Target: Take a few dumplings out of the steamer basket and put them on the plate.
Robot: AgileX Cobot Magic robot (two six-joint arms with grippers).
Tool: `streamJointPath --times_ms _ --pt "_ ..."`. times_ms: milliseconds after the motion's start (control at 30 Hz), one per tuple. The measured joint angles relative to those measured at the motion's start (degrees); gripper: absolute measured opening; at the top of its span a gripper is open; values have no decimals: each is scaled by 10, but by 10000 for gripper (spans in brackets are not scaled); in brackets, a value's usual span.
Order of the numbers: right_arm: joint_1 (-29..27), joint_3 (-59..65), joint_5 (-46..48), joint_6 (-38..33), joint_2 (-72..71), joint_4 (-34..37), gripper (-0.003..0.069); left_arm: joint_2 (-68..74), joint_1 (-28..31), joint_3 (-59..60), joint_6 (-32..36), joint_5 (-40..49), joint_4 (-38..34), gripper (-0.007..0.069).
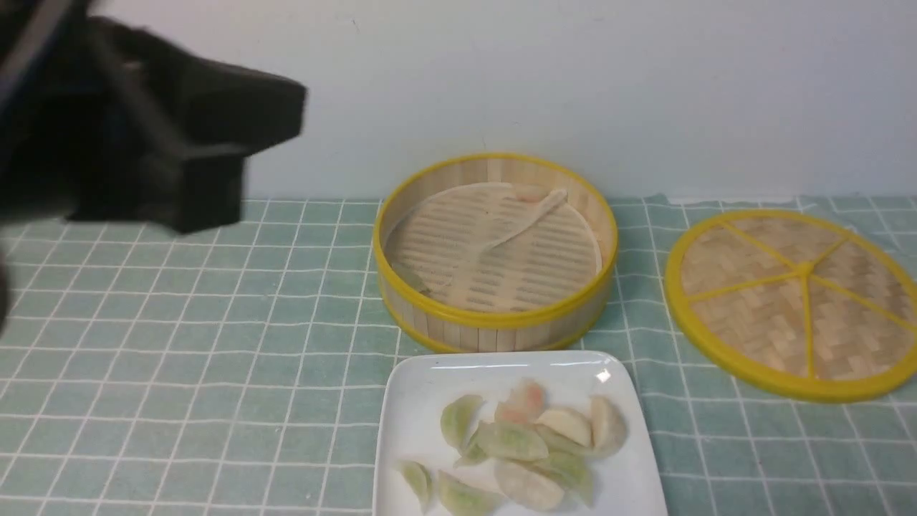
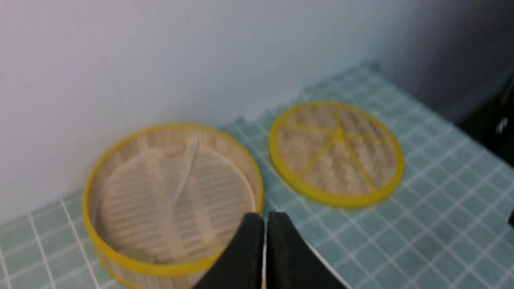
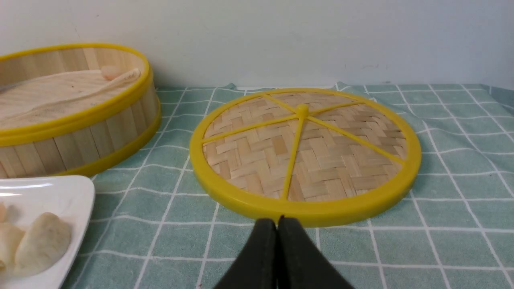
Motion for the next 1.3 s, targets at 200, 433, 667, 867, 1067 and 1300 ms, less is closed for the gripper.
streamJointPath --times_ms 200,433,667,867,1067,1300 --pt "0 0 0 0 0 0 -15 -190 0 168 1 -166 -11 -6" --pt "0 0 0 0 0 0 -15 -324 0 247 52 -196 12 -6" --pt "0 0 0 0 0 0 -15 -389 0 292 81 -198 15 -6" --pt "0 0 0 0 0 0 -15 -391 0 328 97 -199 17 -6" --pt "0 0 0 0 0 0 -15 -405 18 411 80 -201 63 -6" --pt "0 0 0 0 0 0 -15 -486 173 538 1 -201 78 -6"
